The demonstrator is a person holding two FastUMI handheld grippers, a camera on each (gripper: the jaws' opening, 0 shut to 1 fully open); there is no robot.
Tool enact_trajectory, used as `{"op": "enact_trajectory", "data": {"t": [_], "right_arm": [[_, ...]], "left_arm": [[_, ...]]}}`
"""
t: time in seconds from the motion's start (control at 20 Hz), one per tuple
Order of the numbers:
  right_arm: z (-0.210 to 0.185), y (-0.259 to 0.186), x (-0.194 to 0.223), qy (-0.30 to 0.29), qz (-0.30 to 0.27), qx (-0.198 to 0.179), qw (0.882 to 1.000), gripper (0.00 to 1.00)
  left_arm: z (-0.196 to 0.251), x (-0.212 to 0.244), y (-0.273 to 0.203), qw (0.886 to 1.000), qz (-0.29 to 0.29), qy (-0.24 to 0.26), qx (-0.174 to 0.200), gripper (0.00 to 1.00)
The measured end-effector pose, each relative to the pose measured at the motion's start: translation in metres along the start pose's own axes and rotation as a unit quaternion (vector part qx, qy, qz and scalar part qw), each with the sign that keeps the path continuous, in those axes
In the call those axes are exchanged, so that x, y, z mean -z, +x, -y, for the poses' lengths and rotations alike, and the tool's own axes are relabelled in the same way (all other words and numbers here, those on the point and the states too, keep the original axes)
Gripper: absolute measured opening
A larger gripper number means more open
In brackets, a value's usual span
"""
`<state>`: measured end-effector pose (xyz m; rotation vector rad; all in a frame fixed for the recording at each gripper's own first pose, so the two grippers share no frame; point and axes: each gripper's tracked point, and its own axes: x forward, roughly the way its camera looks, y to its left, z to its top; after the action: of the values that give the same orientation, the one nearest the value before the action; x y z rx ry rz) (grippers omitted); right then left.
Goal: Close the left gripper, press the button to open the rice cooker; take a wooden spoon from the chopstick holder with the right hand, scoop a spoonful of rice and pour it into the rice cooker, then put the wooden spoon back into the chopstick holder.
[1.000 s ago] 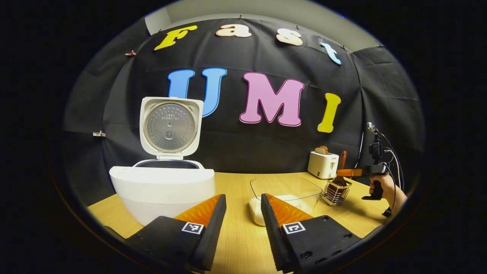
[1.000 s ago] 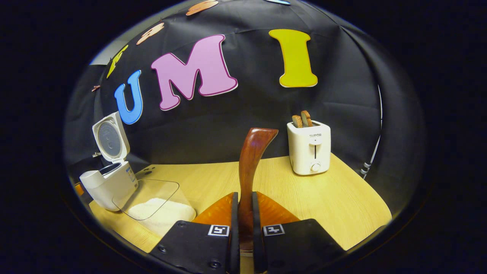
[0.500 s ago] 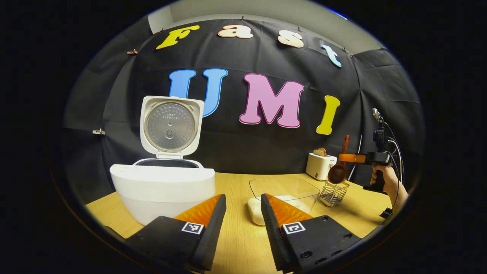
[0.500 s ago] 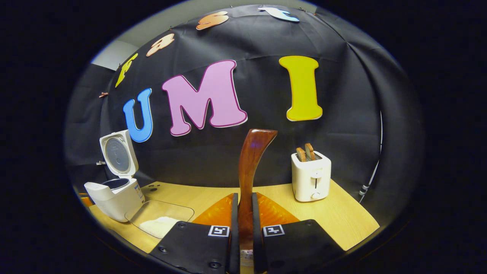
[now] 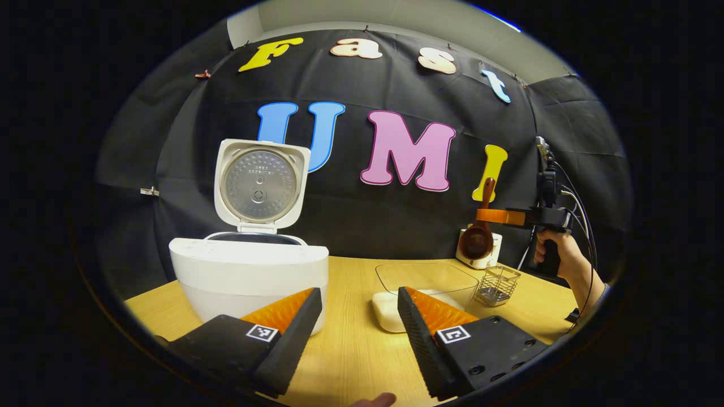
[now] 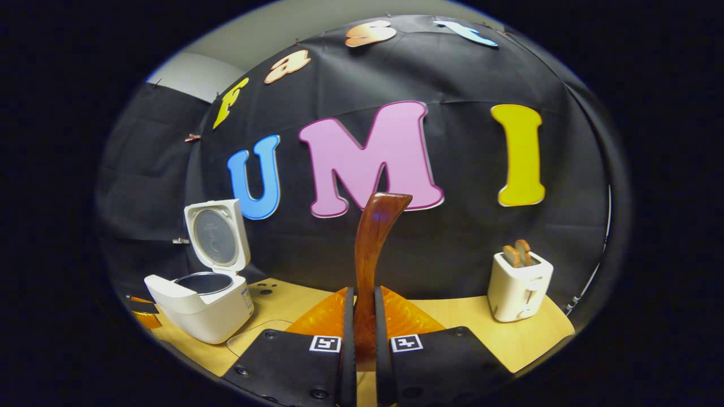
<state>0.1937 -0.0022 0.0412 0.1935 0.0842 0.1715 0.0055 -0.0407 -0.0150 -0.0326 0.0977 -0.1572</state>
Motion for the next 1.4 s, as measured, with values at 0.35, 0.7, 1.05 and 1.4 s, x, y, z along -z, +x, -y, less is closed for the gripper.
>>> {"op": "enact_trajectory", "data": {"t": [0.35, 0.7, 1.05, 1.4], "right_arm": [[-0.04, 0.037, 0.073, -0.101, -0.085, -0.003, 0.991, 0.17], [-0.046, 0.054, 0.118, -0.17, -0.163, 0.015, 0.972, 0.17], [-0.081, 0.059, 0.15, -0.113, -0.205, -0.009, 0.972, 0.18], [-0.097, 0.059, 0.156, 0.01, -0.201, -0.011, 0.979, 0.17]], "left_arm": [[-0.024, 0.009, -0.008, 1.0, -0.001, 0.004, -0.021, 0.93], [-0.029, 0.015, -0.013, 1.0, -0.003, -0.006, -0.011, 0.93], [-0.039, 0.016, -0.021, 1.0, 0.001, -0.013, -0.012, 0.93], [-0.042, 0.014, -0.025, 1.0, 0.005, -0.01, -0.014, 0.94]]}}
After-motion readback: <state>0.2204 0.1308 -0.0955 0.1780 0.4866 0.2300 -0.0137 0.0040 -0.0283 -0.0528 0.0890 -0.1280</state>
